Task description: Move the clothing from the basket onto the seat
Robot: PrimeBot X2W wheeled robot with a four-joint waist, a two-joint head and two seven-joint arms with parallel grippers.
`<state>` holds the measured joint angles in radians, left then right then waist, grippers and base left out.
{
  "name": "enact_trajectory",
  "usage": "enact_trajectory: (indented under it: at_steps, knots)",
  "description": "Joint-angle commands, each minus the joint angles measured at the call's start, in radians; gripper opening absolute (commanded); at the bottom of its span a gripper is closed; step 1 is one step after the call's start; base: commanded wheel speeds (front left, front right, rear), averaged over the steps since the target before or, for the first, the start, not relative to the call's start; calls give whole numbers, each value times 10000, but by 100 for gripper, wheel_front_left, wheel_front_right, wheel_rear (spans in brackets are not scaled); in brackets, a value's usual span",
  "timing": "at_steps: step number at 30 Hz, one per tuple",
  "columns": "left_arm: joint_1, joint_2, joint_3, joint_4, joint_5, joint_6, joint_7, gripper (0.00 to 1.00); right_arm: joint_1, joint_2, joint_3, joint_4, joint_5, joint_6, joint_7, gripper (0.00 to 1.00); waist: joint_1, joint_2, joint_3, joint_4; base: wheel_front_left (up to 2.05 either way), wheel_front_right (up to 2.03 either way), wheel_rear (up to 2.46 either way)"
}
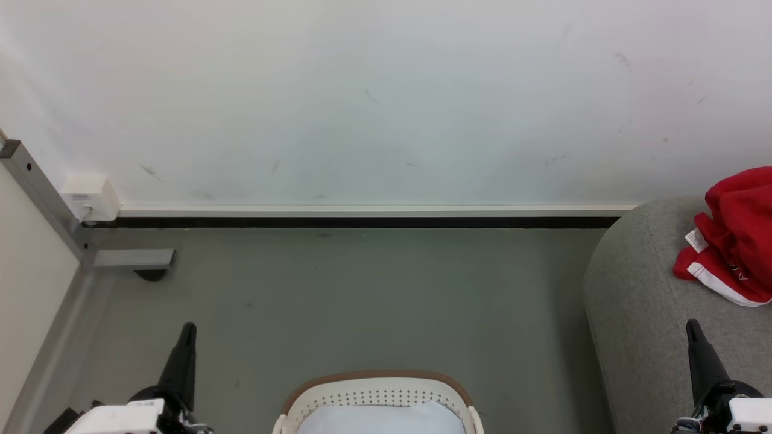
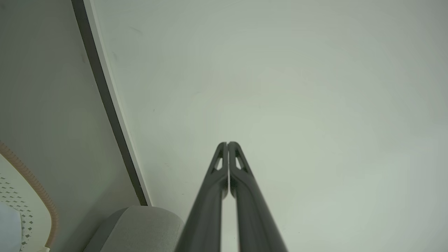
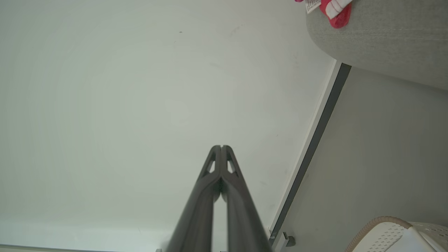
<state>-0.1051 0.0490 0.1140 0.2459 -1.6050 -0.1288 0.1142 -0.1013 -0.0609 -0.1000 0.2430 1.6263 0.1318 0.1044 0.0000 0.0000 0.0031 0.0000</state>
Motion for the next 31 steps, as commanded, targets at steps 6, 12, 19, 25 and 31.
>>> enact_trajectory:
  at_steps: [6,12,19,25,31]
  knots:
    - [-80,15,19,-1,-143,-46,35,0,-112,11,-42,27,-56,-21,19,0,0,0,0,0,0,0,0]
    - [-80,15,18,-1,-144,-46,34,0,-114,20,-52,28,-63,-21,33,0,0,0,0,0,0,0,0]
    - [-80,15,18,-2,-143,-46,34,0,-115,28,-65,28,-76,-21,44,0,0,0,0,0,0,0,0]
    - [-80,15,18,-2,-144,-46,34,0,-116,35,-75,29,-70,-21,55,0,0,0,0,0,0,0,0]
    - [-80,15,17,-2,-143,-46,34,0,-117,42,-83,30,-83,-21,66,0,0,0,0,0,0,0,0]
